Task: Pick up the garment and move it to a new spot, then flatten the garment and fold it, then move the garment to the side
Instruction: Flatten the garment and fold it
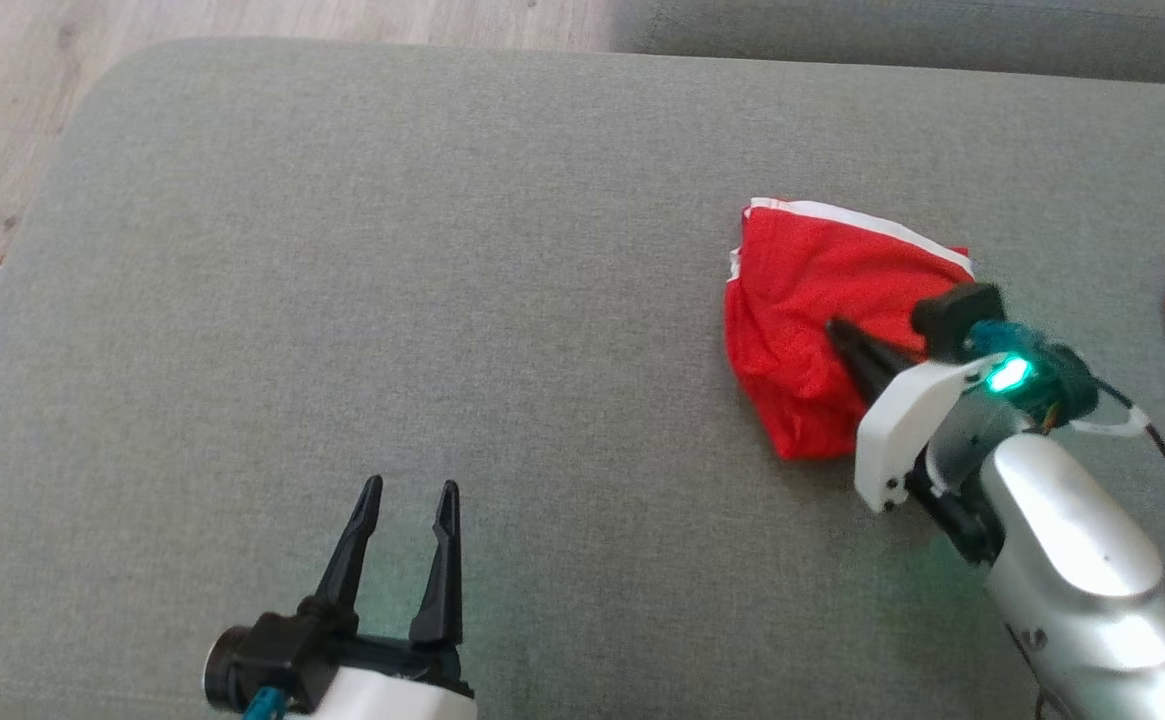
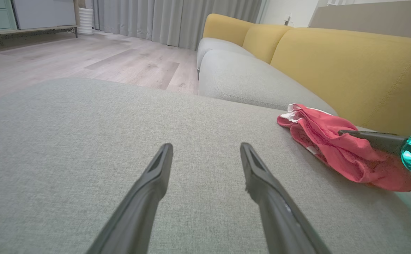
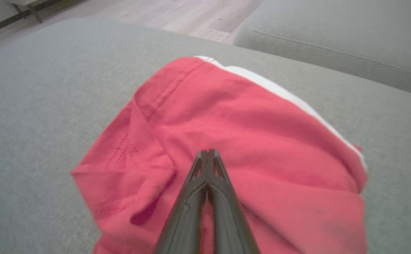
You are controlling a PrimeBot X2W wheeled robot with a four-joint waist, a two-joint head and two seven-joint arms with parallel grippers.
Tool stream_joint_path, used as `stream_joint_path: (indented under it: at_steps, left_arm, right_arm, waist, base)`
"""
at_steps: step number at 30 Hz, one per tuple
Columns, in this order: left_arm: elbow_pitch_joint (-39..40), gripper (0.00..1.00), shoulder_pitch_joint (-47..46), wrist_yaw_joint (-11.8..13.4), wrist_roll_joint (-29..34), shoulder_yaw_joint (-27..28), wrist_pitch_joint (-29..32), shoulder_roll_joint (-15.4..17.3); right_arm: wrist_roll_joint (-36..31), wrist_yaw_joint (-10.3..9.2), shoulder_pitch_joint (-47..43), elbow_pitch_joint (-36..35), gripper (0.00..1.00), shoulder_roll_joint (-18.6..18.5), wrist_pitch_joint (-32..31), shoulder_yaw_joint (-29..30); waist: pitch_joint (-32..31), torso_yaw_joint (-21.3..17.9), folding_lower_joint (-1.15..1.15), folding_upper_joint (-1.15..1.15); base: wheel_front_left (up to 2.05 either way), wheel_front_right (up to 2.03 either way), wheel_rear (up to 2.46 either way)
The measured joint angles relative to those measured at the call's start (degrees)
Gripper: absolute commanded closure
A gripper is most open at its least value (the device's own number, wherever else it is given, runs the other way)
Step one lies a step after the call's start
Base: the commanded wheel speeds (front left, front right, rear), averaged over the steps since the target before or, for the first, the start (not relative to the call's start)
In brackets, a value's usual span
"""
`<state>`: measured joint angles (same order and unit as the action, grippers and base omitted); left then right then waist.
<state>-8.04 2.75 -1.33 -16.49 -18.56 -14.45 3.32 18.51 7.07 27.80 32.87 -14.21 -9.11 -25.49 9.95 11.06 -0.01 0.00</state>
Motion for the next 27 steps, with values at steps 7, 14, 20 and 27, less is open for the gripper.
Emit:
stream_joint_path:
  at_steps: [7, 14, 20, 27]
  left_arm:
    - [0.04, 0.0, 0.02, -0.02, 0.51, 0.41, 0.0, -0.08]
    - [0.23, 0.0, 0.32, 0.03, 0.51, 0.99, 0.0, -0.11]
    - [0.21, 0.0, 1.27, 0.34, 0.51, 1.45, 0.0, -0.12]
    - [0.21, 0.0, 2.02, 0.34, 0.52, 1.79, 0.0, -0.12]
  right_arm:
    - [5.06, 0.0, -1.97, -2.16, 1.0, -2.86, -0.7, -7.92]
    - [7.72, 0.0, -5.59, -4.74, 1.0, -3.2, -1.14, -10.87]
    - [7.73, 0.0, -8.84, -5.38, 1.0, -3.08, -1.12, -13.35]
    - [7.7, 0.0, -10.56, -7.77, 1.0, -2.52, 2.37, -14.36]
  waist:
    - [-0.12, -1.3, 0.01, 0.0]
    - [-0.88, -2.52, 0.0, 0.0]
    - [-2.15, -3.77, 0.0, 0.0]
    - [-4.21, -5.92, 0.0, 0.0]
  base:
    - [0.0, 0.0, 0.0]
    - [0.0, 0.0, 0.0]
    - [0.0, 0.0, 0.0]
    - [0.0, 0.0, 0.0]
